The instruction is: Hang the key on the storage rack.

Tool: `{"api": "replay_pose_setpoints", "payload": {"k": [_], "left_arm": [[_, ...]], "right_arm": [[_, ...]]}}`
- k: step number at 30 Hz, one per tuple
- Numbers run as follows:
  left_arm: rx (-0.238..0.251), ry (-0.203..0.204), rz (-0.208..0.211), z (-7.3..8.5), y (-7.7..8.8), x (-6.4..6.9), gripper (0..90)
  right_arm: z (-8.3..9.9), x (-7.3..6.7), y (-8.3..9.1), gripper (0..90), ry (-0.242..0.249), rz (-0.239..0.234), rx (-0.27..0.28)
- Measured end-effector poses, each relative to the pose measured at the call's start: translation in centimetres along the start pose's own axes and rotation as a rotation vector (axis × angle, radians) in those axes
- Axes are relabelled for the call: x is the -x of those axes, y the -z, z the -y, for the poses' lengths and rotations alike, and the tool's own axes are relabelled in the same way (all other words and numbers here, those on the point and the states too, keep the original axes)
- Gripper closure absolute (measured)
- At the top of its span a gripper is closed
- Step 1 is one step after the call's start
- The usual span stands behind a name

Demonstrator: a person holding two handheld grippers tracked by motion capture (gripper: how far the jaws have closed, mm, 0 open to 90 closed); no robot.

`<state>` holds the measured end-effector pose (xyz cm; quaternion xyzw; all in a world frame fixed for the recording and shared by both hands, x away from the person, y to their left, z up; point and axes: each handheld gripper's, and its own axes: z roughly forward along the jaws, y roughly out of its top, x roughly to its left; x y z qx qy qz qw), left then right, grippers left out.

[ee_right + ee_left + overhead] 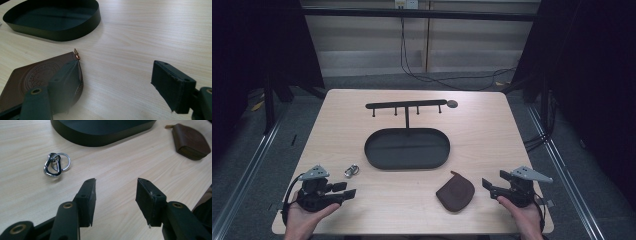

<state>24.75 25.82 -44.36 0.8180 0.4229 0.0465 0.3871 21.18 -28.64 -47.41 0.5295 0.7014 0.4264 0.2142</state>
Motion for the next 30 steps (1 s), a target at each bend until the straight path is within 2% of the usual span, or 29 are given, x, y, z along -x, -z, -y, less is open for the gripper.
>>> {"api": "replay_pose_setpoints", "payload": {"k": [2,4,7,9,12,13,15,18,21,24,26,30], "left_arm": [[-0.013,0.007,-0.011,-0.3,-0.1,0.0,45.8],[-0.017,0.032,-0.017,-0.6,0.0,-0.3,45.4],[-0.019,0.042,-0.041,-1.0,0.4,-0.8,45.8],[-0.027,0.041,-0.035,-1.2,0.6,-1.0,49.5],[-0.05,0.025,-0.055,-1.6,0.5,-1.4,54.4],[-0.053,0.034,-0.047,-1.7,0.3,-1.5,55.3],[-0.078,0.019,-0.041,-1.8,0.1,-1.6,57.7],[-0.087,0.018,-0.032,-2.2,0.2,-1.9,58.0],[-0.068,0.037,-0.024,-2.8,0.4,-2.2,55.6],[-0.062,0.035,-0.019,-3.2,0.5,-2.3,55.4],[-0.074,0.018,-0.026,-3.5,0.6,-2.4,58.3],[-0.11,0.01,-0.046,-4.2,0.5,-2.2,61.9]], "right_arm": [[0.0,0.1,0.0,22.6,0.001,0.0,0.0],[0.0,0.0,0.0,22.5,0.005,0.001,-0.006],[0.0,0.0,-0.1,22.1,0.006,0.0,-0.007],[0.0,-0.1,0.0,22.1,0.003,-0.001,-0.009],[-0.1,0.0,-0.1,22.1,0.009,0.003,-0.01],[-0.1,0.0,-0.1,22.0,0.014,0.006,-0.01],[-0.1,-0.1,-0.2,22.0,0.015,0.002,-0.013],[-0.1,-0.1,-0.2,21.9,0.014,0.0,-0.017],[-0.1,-0.1,-0.2,21.6,0.012,-0.002,-0.015],[-0.1,-0.1,-0.2,21.5,0.011,-0.005,-0.017],[-0.1,-0.1,-0.1,21.5,0.011,-0.005,-0.015],[0.0,-0.1,-0.2,21.5,0.011,-0.009,-0.02]]}}
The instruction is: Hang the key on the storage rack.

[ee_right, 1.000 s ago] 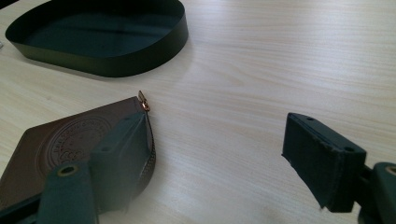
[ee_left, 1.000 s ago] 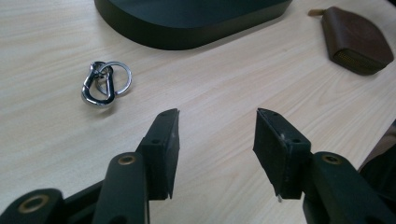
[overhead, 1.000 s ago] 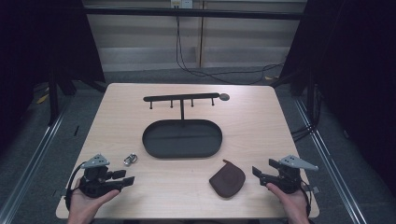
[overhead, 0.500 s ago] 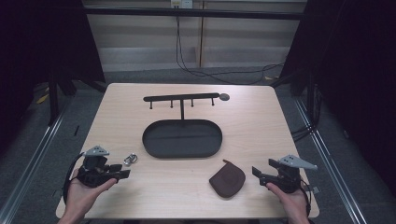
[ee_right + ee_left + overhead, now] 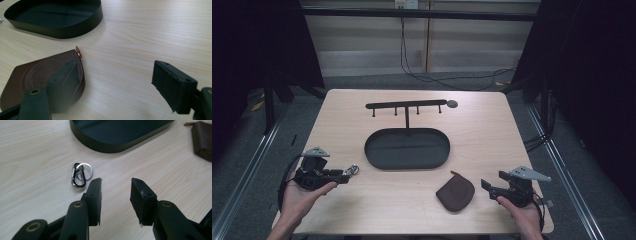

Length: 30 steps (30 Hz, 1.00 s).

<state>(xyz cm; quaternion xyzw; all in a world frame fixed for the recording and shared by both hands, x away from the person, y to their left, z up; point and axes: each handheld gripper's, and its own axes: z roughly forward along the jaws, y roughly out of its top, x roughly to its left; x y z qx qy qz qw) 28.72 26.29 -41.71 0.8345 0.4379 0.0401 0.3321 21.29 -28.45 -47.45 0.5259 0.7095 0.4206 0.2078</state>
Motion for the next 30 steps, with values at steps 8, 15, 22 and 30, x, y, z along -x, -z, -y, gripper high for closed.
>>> {"api": "replay_pose_setpoints", "payload": {"k": [8,15,22,30], "left_arm": [[-0.068,-0.017,-0.044,-1.8,-0.6,0.0,56.8],[-0.134,-0.014,-0.052,-3.2,-1.4,-1.1,59.5],[-0.228,-0.013,-0.042,-4.0,-2.5,-2.1,57.5],[-0.299,-0.004,-0.054,-4.8,-4.1,-3.1,56.4]], "right_arm": [[0.0,0.0,0.0,21.5,-0.004,-0.007,-0.003],[0.0,0.0,-0.1,21.5,-0.003,-0.011,-0.004],[0.0,0.0,-0.2,21.3,-0.006,-0.02,-0.016],[0.0,0.0,-0.2,21.2,-0.007,-0.022,-0.022]]}}
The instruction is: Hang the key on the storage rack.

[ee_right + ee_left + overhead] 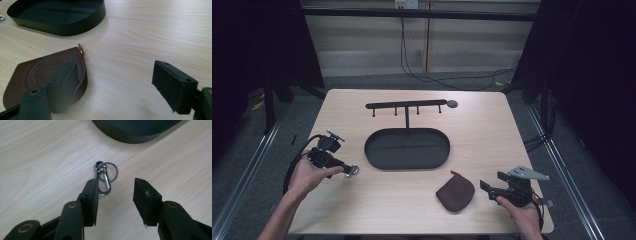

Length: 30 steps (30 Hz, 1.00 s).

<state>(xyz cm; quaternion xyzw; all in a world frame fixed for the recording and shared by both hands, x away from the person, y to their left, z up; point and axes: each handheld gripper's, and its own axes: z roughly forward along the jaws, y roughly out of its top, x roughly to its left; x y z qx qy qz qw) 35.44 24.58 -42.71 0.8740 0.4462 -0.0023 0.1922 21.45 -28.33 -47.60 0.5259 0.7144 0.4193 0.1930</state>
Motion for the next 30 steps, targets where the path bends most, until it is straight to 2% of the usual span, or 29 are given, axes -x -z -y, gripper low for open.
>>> {"api": "replay_pose_setpoints", "payload": {"k": [1,2,7,8,10,12,16,30], "left_arm": [[0.0,0.0,0.0,0.0,0.0,0.0,57.6],[-0.026,-0.005,0.0,-0.3,-0.3,-0.4,57.6],[-0.05,0.008,-0.018,-0.7,-1.0,-0.8,56.8],[-0.055,0.005,-0.011,-0.7,-1.1,-0.9,56.8],[-0.065,0.009,-0.021,-0.8,-1.4,-1.0,56.8],[-0.076,0.008,-0.004,-1.1,-1.8,-1.2,56.7],[-0.104,0.006,-0.017,-1.3,-2.6,-1.4,56.7],[-0.145,0.004,-0.017,-1.3,-4.4,-1.4,58.8]], "right_arm": [[0.0,0.0,0.0,21.2,0.0,0.0,0.0],[0.0,0.0,0.0,21.2,0.005,-0.001,0.0],[0.0,0.0,0.0,21.2,0.004,0.005,0.004],[0.0,0.0,0.0,21.2,0.003,0.003,0.004],[0.0,0.0,0.0,21.1,0.004,0.005,0.005],[0.0,0.0,0.0,21.1,0.006,0.002,0.001],[0.0,0.0,0.0,21.0,0.002,0.005,0.001],[0.0,0.0,-0.1,20.4,0.001,0.0,-0.004]]}}
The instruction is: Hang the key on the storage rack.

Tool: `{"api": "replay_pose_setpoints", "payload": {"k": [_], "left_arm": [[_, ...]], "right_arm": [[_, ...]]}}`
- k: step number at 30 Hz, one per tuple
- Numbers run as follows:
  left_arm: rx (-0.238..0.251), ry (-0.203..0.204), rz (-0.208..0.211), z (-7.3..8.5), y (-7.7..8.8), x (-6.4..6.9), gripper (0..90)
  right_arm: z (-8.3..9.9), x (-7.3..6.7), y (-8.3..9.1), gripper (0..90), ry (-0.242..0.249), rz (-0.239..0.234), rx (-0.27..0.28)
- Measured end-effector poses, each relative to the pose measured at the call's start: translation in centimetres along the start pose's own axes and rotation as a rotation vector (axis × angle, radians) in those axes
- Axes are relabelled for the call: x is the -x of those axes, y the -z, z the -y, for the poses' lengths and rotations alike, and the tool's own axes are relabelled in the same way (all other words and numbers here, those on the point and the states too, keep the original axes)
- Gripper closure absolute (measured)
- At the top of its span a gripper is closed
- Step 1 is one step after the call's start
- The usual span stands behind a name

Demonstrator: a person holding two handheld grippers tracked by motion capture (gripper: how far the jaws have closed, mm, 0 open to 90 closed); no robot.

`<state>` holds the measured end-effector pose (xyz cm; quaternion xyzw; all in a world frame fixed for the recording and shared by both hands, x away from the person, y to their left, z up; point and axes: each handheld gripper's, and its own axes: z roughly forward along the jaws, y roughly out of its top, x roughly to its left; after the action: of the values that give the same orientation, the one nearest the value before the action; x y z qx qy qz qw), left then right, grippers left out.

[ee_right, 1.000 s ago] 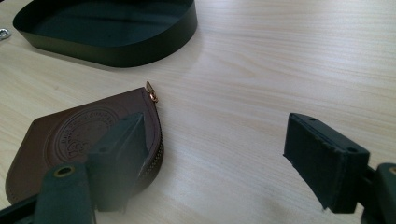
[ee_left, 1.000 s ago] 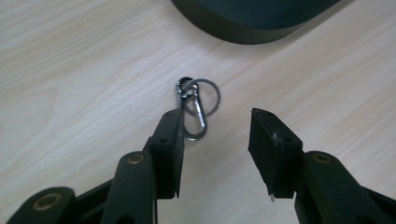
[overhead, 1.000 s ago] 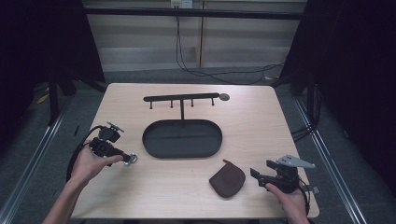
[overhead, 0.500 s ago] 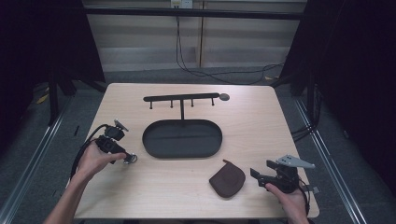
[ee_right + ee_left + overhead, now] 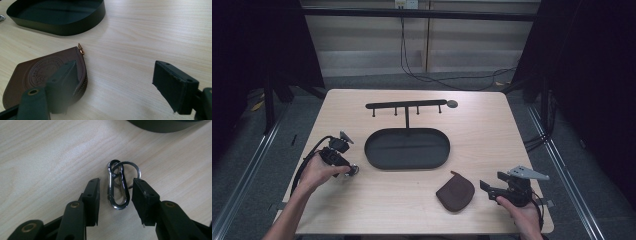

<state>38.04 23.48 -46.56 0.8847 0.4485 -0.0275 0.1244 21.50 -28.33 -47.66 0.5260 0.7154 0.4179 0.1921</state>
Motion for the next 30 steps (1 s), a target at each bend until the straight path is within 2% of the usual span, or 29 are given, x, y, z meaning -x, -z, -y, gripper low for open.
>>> {"api": "replay_pose_setpoints", "payload": {"k": [7,13,16,20,27,30], "left_arm": [[0.002,-0.011,0.001,-0.07,-0.14,0.05,68.8],[-0.005,-0.029,-0.013,-0.01,-0.02,0.15,70.0],[0.001,-0.026,-0.022,0.02,0.04,0.24,70.2],[-0.005,-0.037,-0.019,0.07,0.22,0.23,70.4],[0.012,-0.023,-0.021,0.22,0.54,0.3,71.0],[0.011,-0.035,-0.012,0.2,0.72,0.37,71.6]], "right_arm": [[0.0,-0.03,0.02,20.4,0.002,0.005,-0.001],[0.01,-0.02,0.01,20.4,0.002,0.006,-0.002],[0.0,-0.01,-0.01,20.4,0.001,0.006,-0.003],[0.01,-0.01,0.0,20.4,0.001,0.007,-0.003],[0.01,0.01,-0.04,20.4,-0.001,0.011,-0.006],[0.01,0.03,-0.03,20.4,-0.004,0.013,-0.005]]}}
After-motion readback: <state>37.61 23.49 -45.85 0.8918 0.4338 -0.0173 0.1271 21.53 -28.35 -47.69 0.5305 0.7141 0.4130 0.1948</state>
